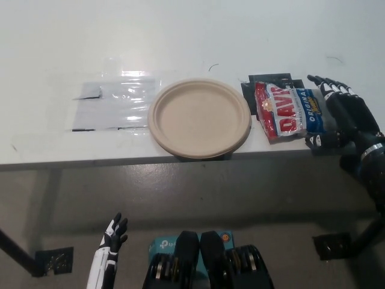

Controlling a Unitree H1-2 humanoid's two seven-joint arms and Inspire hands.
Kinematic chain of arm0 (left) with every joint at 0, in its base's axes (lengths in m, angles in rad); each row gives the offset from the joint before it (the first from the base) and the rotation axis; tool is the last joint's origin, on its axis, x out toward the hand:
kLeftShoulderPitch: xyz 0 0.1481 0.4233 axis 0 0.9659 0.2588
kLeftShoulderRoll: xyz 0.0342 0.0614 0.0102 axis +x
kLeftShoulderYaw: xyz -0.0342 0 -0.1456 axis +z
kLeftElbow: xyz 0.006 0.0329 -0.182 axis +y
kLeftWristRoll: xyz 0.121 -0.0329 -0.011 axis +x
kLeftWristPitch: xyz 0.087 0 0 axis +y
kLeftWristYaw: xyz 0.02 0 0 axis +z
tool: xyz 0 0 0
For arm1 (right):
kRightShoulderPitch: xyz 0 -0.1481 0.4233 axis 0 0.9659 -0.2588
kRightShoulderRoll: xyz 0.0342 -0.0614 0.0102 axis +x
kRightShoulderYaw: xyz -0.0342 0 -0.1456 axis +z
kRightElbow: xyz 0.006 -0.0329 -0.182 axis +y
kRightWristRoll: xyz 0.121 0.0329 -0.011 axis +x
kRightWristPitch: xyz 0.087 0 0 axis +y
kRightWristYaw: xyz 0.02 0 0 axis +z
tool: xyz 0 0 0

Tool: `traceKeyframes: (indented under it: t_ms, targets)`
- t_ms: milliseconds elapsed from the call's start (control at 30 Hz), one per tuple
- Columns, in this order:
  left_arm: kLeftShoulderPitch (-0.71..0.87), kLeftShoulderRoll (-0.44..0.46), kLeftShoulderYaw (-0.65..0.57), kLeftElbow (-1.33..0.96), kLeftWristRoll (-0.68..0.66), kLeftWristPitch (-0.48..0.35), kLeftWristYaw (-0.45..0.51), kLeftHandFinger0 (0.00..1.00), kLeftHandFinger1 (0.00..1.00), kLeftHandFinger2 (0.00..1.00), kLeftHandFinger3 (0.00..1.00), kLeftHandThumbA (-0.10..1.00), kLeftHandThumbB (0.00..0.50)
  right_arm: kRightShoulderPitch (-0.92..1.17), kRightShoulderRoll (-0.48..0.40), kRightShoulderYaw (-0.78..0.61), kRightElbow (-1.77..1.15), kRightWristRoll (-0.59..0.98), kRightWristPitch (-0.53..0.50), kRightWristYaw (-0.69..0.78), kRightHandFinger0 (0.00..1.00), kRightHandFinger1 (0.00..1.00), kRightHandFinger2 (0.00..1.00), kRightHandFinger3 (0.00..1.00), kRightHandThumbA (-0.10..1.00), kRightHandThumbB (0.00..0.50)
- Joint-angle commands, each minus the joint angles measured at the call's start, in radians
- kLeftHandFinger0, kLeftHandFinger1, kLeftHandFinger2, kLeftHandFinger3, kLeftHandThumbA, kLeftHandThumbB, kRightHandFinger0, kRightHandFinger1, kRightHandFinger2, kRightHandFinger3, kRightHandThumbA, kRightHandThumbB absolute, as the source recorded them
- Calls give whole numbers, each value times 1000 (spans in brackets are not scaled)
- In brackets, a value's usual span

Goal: The robot picks up a small bag of sunflower seeds on the right hand side and take it to the empty plate on the left hand side then pours some sunflower seeds on to the plate.

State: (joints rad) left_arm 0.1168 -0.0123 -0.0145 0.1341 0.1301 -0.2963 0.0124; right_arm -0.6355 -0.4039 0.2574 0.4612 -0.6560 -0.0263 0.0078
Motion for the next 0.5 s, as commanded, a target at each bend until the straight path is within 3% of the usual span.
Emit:
traceKeyframes:
  t_ms: [0, 233, 467]
  targets:
    - [5, 1, -10, -25, -5, -9, 1, 1000, 1000, 1000, 1000, 1000, 48, -68, -8, 5, -1, -12, 4, -6, 1000, 1000, 1000, 1000, 1000, 299]
    - [7, 5, -12, -22, -4, -19, 0, 1000, 1000, 1000, 1000, 1000, 42, -79, -7, 15, 22, -11, 13, -5, 1000, 1000, 1000, 1000, 1000, 312]
    - [7, 5, -12, -23, -8, -21, -2, 1000, 1000, 1000, 1000, 1000, 38, -88, -5, 23, 65, -8, 16, -13, 1000, 1000, 1000, 1000, 1000, 293]
